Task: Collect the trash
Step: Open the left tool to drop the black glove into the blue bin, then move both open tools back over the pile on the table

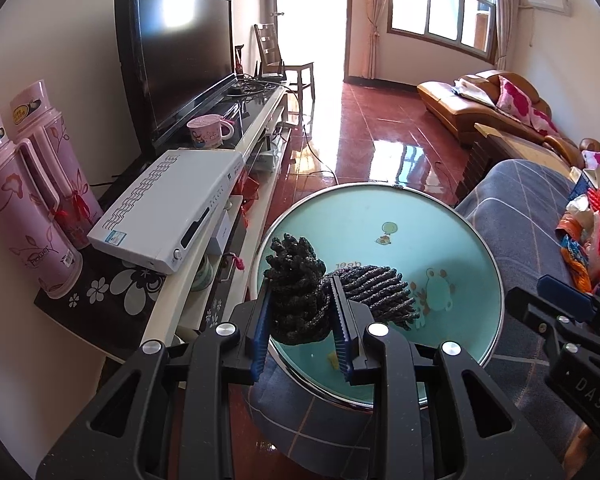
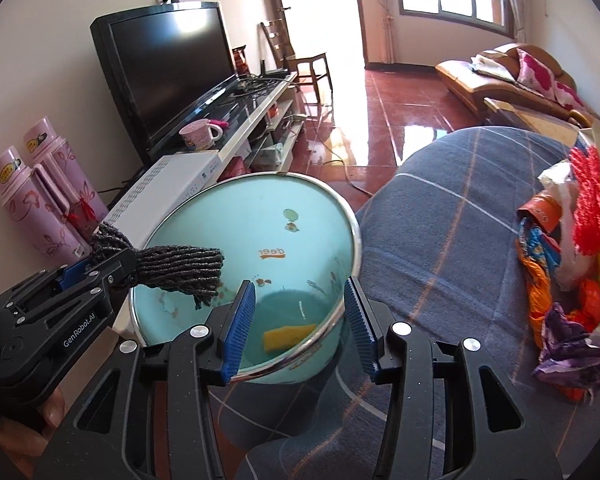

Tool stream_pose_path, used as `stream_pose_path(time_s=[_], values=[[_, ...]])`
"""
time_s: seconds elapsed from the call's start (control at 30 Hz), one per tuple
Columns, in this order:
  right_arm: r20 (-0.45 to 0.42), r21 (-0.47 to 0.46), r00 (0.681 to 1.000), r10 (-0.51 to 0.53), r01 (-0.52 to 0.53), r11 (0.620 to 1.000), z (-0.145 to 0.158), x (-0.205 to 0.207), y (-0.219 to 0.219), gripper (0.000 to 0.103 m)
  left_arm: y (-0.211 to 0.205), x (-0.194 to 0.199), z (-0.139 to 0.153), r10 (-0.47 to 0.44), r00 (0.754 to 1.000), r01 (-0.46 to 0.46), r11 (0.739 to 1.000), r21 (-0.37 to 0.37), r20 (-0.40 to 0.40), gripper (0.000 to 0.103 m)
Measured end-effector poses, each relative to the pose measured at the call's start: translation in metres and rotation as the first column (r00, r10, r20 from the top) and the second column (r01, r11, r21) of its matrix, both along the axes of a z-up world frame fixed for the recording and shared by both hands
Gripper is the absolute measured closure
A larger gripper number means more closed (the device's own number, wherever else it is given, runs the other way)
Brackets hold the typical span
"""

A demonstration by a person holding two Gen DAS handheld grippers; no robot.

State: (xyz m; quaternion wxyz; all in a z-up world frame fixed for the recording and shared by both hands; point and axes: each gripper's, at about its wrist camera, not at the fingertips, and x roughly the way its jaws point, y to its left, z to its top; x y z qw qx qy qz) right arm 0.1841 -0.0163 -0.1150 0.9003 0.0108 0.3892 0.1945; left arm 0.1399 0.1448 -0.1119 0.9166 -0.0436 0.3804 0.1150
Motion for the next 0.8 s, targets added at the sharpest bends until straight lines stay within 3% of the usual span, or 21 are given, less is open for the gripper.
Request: stream_pose_path(time_s=[0.17, 0.2, 0.23, 0.3, 0.5, 0.8], values=[[0.038, 0.015, 0.997, -0.07, 0.069, 0.997, 0.008, -0.014, -0.025, 0.056, -0.014, 0.005, -0.007, -0.032, 0.999, 0.033, 0.999, 0.022, -0.006, 0.072], [0.041, 0.019, 0.996, -0.08, 0.079, 0.997, 0.009, -0.016, -0.027, 0.056, -0.016, 0.006, -0.009, -0.038, 0.999, 0.039, 0.999, 0.028, -0.009, 0.063], [0.042, 0.023, 0.995, -0.089, 0.088, 0.996, 0.01, -0.017, -0.03, 0.056, -0.018, 0.006, -0.01, -0.042, 0.999, 0.043, 0.998, 0.036, -0.009, 0.045], [0.043, 0.031, 0.994, -0.099, 0.097, 0.995, 0.011, -0.021, -0.036, 0.056, -0.021, 0.004, -0.01, -0.025, 1.0, 0.025, 0.998, 0.058, -0.001, 0.028], [0.039, 0.052, 0.988, -0.146, 0.144, 0.988, 0.012, -0.03, -0.051, 0.056, -0.027, -0.001, -0.004, -0.025, 1.0, 0.026, 0.997, 0.075, -0.003, 0.024], [0.064, 0.081, 0.974, -0.219, 0.214, 0.974, 0.024, -0.05, -0.08, 0.056, -0.046, -0.016, 0.012, -0.052, 0.998, 0.051, 0.997, 0.063, 0.022, 0.007]])
